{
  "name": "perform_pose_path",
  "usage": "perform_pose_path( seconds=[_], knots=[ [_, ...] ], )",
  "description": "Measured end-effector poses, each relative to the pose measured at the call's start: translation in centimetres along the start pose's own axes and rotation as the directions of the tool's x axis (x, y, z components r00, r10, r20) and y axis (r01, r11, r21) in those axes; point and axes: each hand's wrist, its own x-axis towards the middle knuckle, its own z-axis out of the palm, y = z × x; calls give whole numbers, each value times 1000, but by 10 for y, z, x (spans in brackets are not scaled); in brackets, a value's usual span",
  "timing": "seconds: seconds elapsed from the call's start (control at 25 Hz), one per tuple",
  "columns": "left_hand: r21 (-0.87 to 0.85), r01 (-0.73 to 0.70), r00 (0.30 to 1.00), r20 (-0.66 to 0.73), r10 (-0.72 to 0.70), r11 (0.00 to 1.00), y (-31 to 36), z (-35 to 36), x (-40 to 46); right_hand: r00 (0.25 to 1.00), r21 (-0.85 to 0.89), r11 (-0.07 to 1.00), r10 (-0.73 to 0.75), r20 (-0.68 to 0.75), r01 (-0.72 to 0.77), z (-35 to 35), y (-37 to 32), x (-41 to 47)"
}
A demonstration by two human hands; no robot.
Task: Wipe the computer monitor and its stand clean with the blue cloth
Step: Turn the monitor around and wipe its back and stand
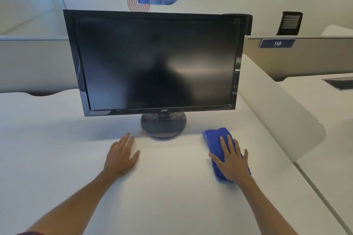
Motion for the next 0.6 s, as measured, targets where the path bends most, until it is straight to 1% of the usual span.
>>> perform_pose_path(
  seconds=[0.12,0.16,0.2,0.24,0.32,0.36,0.44,0.52,0.6],
  knots=[
    [-78,-39,996,-82,33,996,26,-16,10,1000,2,1000,-18,1,18,-14,2,4],
    [-102,-70,990,-126,57,992,40,-25,16,999,56,998,-18,-42,20,-23,2,7],
    [-120,-113,980,-178,91,986,55,-35,25,992,133,991,-7,-128,24,-35,3,11],
    [-129,-167,963,-233,134,977,71,-46,35,970,213,976,6,-244,48,-49,4,16],
    [-115,-281,917,-324,231,953,103,-73,60,896,310,942,22,-444,130,-85,7,33],
    [-101,-327,892,-362,271,940,119,-87,74,866,340,926,29,-499,164,-105,8,43],
    [-62,-392,835,-443,326,918,148,-119,104,835,389,893,29,-549,225,-143,9,64],
    [-7,-445,763,-526,375,895,181,-153,138,794,399,875,28,-607,274,-177,15,87],
    [60,-490,700,-567,434,870,202,-186,167,760,397,863,24,-650,313,-202,14,107]
  ],
)
